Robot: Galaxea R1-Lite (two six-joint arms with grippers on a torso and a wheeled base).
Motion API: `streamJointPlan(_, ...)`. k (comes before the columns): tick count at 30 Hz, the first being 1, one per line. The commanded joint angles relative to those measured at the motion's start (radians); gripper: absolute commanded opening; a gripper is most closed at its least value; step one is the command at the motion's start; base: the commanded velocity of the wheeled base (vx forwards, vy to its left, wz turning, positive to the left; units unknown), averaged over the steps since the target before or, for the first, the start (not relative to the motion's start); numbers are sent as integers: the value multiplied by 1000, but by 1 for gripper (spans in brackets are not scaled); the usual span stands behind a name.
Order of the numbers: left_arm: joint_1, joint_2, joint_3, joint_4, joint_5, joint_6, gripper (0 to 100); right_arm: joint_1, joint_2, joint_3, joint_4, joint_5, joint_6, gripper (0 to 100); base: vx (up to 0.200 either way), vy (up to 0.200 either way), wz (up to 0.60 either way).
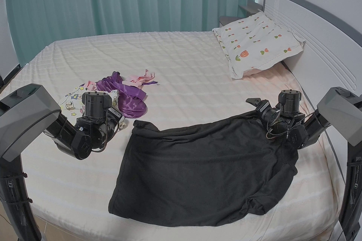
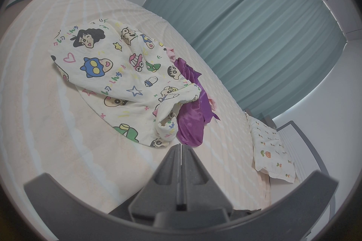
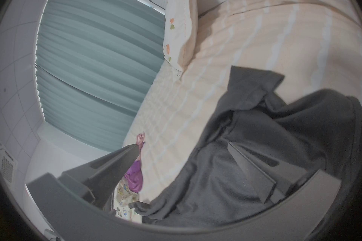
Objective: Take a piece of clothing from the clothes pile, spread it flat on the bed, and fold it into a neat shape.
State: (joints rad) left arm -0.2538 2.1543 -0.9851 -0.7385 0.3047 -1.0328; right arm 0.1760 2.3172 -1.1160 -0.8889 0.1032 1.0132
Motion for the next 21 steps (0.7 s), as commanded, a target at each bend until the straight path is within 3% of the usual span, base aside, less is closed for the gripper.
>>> streamJointPlan(1,-1,-11,33,-21,-12,-1,0,25,80,-45,19,-17,-21,100,0,0,0)
streamJointPlan(8,-1,-11,42,-22,-12,-1,0,13,116,-114,38,-31,-24,100,0,0,0)
streamJointPlan(15,-2,-14,42,-22,-12,0,0,-18,240,-354,-10,-76,-25,100,0,0,0)
streamJointPlan(21,-2,-20,45,-19,-7,0,0,-49,243,-447,-102,-123,-27,100,0,0,0)
